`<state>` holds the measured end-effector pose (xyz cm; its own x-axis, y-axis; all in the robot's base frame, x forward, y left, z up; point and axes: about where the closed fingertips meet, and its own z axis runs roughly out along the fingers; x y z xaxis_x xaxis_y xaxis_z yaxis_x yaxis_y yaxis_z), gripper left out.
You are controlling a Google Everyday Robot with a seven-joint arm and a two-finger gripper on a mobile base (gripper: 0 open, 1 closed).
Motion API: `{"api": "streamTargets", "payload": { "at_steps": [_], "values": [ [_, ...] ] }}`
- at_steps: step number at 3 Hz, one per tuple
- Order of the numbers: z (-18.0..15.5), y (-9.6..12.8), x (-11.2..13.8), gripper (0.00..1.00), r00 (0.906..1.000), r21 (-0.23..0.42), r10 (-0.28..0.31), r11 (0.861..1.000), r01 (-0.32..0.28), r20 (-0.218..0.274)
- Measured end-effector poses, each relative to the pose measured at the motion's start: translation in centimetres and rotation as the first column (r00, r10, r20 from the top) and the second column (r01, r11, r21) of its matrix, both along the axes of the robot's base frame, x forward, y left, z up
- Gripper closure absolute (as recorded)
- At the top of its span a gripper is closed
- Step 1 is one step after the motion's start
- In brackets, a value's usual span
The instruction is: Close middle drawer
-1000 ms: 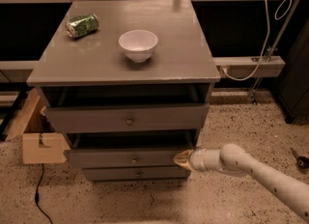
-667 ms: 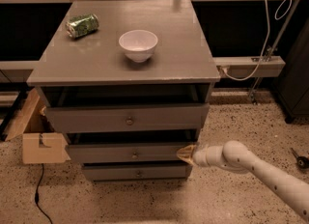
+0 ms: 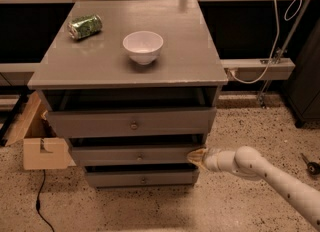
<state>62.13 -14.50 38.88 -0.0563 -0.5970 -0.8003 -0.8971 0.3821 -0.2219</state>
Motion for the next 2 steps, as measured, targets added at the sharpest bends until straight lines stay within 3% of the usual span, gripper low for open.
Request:
{"api": "streamTargets", "payload": {
  "at_steps": [2],
  "values": [
    [1.6,-4.8,-4.4,1.0,0.9922,0.014,-0.122,0.992,0.122,-0.023]
  ]
}}
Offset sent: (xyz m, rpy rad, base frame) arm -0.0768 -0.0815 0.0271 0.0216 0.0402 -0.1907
